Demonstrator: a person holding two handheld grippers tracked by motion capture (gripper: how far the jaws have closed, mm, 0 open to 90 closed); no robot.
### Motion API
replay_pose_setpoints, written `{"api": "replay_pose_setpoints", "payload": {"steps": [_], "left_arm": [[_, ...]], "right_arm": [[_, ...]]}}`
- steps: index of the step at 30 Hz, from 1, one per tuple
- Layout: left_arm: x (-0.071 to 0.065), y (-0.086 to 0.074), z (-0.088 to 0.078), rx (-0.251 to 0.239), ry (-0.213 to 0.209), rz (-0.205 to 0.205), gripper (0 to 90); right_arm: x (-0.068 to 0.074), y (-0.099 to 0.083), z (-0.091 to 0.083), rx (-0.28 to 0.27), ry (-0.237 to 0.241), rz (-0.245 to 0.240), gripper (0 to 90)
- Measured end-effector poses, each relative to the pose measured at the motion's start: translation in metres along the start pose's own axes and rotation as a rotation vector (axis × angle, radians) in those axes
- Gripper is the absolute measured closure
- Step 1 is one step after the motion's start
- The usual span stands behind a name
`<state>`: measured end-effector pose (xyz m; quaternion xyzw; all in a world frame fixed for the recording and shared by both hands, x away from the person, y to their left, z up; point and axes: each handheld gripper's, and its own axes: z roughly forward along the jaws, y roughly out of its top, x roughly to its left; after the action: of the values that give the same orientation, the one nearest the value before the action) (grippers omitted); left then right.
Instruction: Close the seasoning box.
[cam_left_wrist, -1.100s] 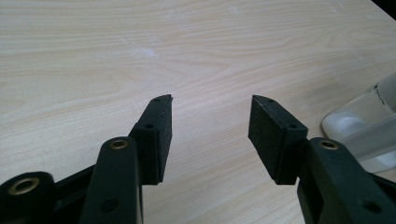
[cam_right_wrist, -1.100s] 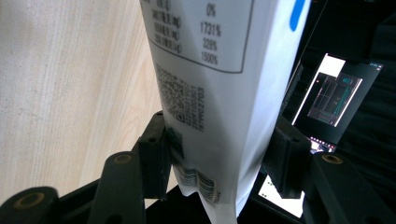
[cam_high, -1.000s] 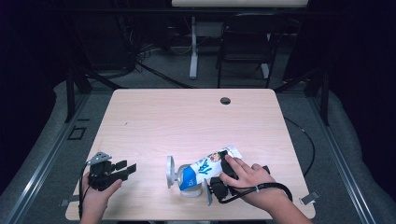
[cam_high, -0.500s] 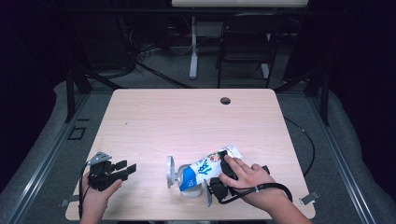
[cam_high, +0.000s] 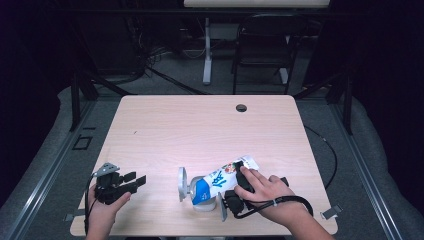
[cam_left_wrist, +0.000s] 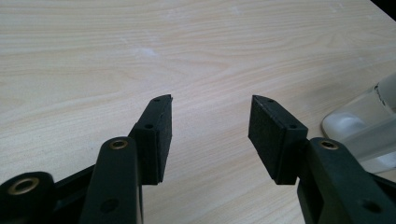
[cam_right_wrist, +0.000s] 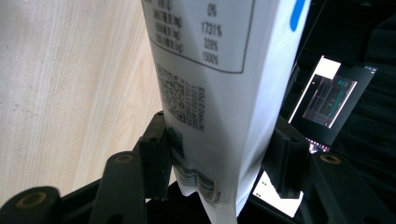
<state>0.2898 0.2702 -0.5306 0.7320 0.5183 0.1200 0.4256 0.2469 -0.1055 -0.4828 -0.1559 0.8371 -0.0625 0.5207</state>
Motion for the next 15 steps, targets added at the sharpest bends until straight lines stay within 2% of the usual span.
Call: {"api": "replay_pose_setpoints", "payload": {"steps": [7,8,15], "left_arm": [[0.0001,-0.0001,0.0001,0.000,0.000,0.001,49.8],[0.0001,0.0000,-0.0001,0.001,0.002,0.000,49.7],[0.0009,0.0000,-0.0005,0.002,0.002,0.001,49.7]], "right_arm": [[-0.0003,0.0003,-0.0004,0.002,-0.003,-0.006,49.7],[-0.0013,0.0011,-0.0017,0.019,-0.006,-0.020,49.8],[-0.0008,0.0010,-0.0011,0.013,-0.007,-0.019,49.8]]}}
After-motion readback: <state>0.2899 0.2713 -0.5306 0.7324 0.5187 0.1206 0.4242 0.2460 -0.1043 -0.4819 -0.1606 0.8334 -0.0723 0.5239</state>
